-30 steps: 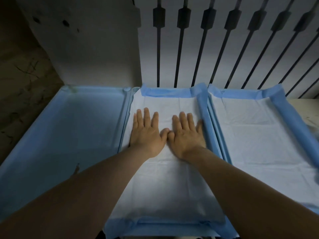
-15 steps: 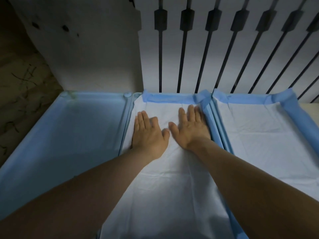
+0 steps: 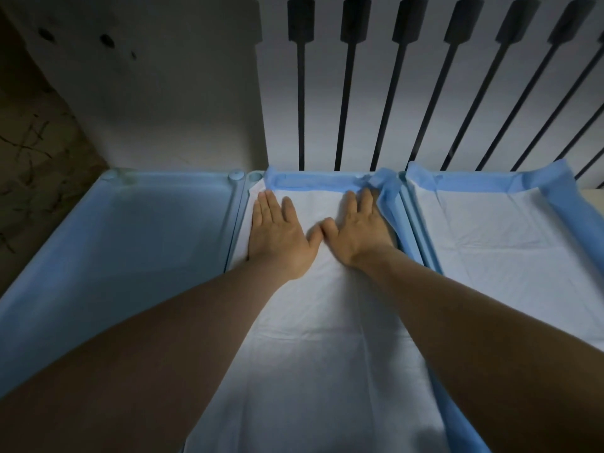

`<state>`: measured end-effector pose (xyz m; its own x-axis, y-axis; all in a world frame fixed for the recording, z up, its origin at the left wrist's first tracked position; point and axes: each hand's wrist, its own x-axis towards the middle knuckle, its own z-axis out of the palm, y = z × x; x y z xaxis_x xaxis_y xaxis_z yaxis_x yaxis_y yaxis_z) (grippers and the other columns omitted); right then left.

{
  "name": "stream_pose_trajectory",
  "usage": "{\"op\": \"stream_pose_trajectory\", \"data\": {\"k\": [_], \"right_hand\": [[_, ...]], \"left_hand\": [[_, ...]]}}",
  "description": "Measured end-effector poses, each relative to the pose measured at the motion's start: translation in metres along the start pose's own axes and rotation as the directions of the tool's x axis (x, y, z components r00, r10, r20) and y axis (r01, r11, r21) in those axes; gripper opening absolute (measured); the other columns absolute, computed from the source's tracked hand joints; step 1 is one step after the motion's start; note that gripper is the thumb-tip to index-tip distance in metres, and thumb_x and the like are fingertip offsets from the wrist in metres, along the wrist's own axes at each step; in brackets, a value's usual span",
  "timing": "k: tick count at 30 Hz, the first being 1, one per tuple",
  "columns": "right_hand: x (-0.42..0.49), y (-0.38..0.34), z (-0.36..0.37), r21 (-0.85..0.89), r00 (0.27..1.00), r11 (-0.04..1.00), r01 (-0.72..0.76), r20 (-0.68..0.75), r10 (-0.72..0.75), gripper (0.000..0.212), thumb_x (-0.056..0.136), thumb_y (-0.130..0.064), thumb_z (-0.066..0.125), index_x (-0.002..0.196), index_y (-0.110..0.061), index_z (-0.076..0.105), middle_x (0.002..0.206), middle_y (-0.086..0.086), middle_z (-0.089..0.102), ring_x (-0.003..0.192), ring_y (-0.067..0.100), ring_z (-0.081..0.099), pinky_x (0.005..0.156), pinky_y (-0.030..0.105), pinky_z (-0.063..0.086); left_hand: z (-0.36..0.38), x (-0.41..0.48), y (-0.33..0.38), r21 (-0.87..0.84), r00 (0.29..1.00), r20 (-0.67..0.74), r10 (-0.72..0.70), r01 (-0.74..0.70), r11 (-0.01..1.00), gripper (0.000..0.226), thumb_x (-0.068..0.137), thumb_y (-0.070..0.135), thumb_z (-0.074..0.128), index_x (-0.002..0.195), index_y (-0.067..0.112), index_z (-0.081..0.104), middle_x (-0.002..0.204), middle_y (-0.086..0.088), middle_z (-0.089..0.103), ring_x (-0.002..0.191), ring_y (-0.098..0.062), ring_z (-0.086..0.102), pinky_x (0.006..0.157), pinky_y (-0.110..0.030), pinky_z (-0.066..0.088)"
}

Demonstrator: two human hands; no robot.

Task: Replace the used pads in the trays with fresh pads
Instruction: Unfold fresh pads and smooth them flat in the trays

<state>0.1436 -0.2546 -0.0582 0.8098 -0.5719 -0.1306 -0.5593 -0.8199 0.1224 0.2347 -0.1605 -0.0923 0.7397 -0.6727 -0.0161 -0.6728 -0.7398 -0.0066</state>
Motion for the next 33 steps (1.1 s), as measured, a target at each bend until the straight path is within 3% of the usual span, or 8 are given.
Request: {"op": "stream_pose_trajectory", "data": {"k": [9,14,19,24,27,29,33], "right_hand": [[-0.033,0.005,0.023,0.212,1.000,0.977,-0.019,0.018,0.016,0.076,0.099,-0.053,0.006,0.150,0.000,-0.014,0.157,0.021,-0.019,0.146,0.030,-0.020,0.113,0.036,-0.016],[-0.074,-0.004,0.034,0.147,0.998,0.987,-0.060,0.031,0.056,0.079,0.096,-0.058,-0.004,0.147,0.000,-0.019,0.155,0.023,-0.023,0.145,0.036,-0.022,0.120,0.048,-0.006],[-0.087,-0.006,0.038,0.146,0.997,0.987,-0.073,0.004,0.073,0.081,0.093,-0.061,-0.007,0.147,-0.002,-0.021,0.155,0.021,-0.025,0.144,0.034,-0.024,0.120,0.047,-0.006],[-0.086,-0.008,0.037,0.130,0.997,0.989,-0.077,0.003,0.078,0.081,0.093,-0.061,-0.006,0.148,-0.003,-0.020,0.156,0.020,-0.024,0.145,0.033,-0.022,0.120,0.047,-0.007],[-0.089,-0.003,0.030,0.186,0.998,0.981,-0.056,0.046,0.048,0.081,0.095,-0.062,0.002,0.149,-0.005,-0.020,0.156,0.017,-0.025,0.145,0.031,-0.024,0.119,0.044,-0.012],[-0.093,0.003,0.020,0.307,0.996,0.951,-0.038,0.094,0.009,0.084,0.097,-0.062,0.018,0.151,-0.007,-0.016,0.158,0.013,-0.023,0.145,0.028,-0.023,0.119,0.041,-0.012],[-0.118,0.015,-0.001,0.633,0.995,0.771,-0.067,0.101,0.004,0.088,0.095,-0.044,0.053,0.154,-0.008,-0.001,0.162,0.007,-0.001,0.149,0.024,0.005,0.121,0.033,0.010]], "left_hand": [[0.003,0.001,0.001,-0.002,1.000,-0.019,-0.002,0.002,1.000,0.088,0.091,0.067,0.004,0.152,0.006,-0.005,0.157,-0.024,-0.012,0.147,-0.035,-0.013,0.120,-0.044,-0.004],[0.000,-0.001,0.001,-0.005,1.000,-0.016,0.004,-0.004,1.000,0.087,0.091,0.067,0.004,0.153,0.006,-0.004,0.158,-0.024,-0.011,0.147,-0.035,-0.012,0.120,-0.044,-0.003],[-0.006,-0.021,-0.001,-0.001,0.999,0.041,0.027,-0.027,1.000,0.076,0.094,0.060,0.002,0.153,0.013,-0.009,0.158,-0.019,-0.017,0.146,-0.033,-0.016,0.120,-0.046,-0.005],[-0.003,-0.088,-0.007,0.004,0.983,0.115,0.144,-0.146,0.989,0.065,0.097,0.055,-0.001,0.150,0.022,-0.020,0.155,-0.014,-0.029,0.142,-0.033,-0.028,0.118,-0.049,-0.009],[-0.006,-0.119,-0.015,0.007,0.969,0.166,0.182,-0.186,0.982,0.065,0.097,0.055,0.001,0.150,0.024,-0.020,0.154,-0.016,-0.030,0.142,-0.033,-0.029,0.119,-0.048,-0.009],[-0.013,-0.124,-0.018,-0.007,0.962,0.204,0.184,-0.186,0.982,0.065,0.098,0.055,0.005,0.151,0.024,-0.018,0.155,-0.016,-0.028,0.143,-0.033,-0.027,0.119,-0.046,-0.009],[-0.034,-0.125,-0.014,-0.062,0.948,0.272,0.166,-0.155,0.986,0.067,0.100,0.052,0.021,0.154,0.022,-0.005,0.158,-0.015,-0.022,0.145,-0.033,-0.022,0.120,-0.044,-0.007]]}}
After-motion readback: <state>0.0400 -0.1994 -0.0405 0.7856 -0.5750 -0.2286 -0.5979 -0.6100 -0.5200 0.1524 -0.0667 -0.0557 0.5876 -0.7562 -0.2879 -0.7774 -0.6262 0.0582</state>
